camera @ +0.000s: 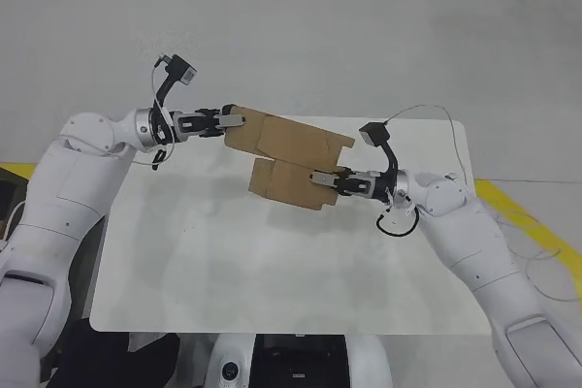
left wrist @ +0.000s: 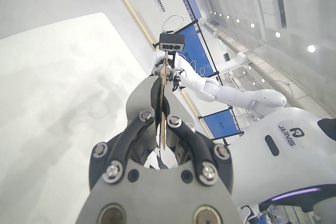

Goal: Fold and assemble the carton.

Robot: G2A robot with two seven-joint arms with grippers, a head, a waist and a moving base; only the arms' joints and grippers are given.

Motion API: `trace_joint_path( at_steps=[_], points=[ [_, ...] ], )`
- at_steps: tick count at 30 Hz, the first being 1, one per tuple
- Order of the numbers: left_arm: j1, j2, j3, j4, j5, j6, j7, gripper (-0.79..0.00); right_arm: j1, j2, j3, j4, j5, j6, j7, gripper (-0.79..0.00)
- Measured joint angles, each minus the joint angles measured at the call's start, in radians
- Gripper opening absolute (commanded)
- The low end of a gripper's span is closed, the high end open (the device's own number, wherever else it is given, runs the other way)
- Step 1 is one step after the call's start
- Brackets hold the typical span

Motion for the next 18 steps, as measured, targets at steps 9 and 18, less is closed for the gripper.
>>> trace_joint_path(
  at_steps=[9, 18],
  points=[
    [0.014, 0.018, -0.063, -0.019, 0.001, -0.021, 0.021, 0.000, 0.014, 0.013, -0.027, 0.008, 0.059, -0.004, -0.004, -0.785],
    [0.094, 0.050, -0.180, -0.044, 0.073, -0.087, 0.127, 0.000, 0.001, 0.022, 0.018, -0.017, 0.088, 0.086, -0.020, -0.785]
  ],
)
